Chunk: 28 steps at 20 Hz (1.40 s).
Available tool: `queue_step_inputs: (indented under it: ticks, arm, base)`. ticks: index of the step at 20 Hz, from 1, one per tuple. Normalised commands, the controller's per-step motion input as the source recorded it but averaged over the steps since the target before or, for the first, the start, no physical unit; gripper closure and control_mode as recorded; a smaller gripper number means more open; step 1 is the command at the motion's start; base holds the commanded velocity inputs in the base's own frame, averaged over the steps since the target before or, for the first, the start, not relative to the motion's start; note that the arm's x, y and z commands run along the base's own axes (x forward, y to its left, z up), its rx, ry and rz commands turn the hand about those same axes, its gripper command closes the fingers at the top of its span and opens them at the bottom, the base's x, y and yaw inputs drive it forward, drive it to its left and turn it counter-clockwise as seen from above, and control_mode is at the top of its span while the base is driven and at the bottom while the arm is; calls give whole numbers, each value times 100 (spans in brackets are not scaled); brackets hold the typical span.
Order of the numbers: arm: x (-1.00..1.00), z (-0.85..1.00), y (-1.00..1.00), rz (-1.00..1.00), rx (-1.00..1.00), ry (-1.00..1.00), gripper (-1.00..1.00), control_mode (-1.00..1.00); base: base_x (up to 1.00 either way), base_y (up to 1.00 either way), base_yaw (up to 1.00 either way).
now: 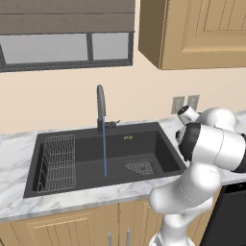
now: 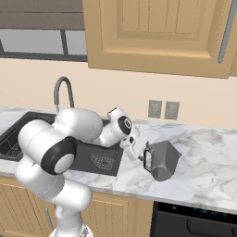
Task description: Turn on the sink faucet and place the jug under the water for a few seconds to fill it up.
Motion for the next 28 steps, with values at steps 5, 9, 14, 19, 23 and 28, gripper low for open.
queue_step_inputs:
  ticks: [5,9,14,19,23,28]
  arm:
    - [0,-9,-16,0,0,1,-100,-100]
    - [0,-3,-9,0,0,0,-100,-100]
    - [0,-1,-3,0,0,0,100,-100]
    - [0,0,0,0,0,0,100,-100]
    - [0,0,0,0,0,0,100,-100]
    - [-12,0,0,0,0,-1,100,-100]
  base:
    - [0,0,0]
    - [0,0,0]
    - [0,0,0]
    - [0,0,0]
    - [0,0,0]
    - [0,0,0]
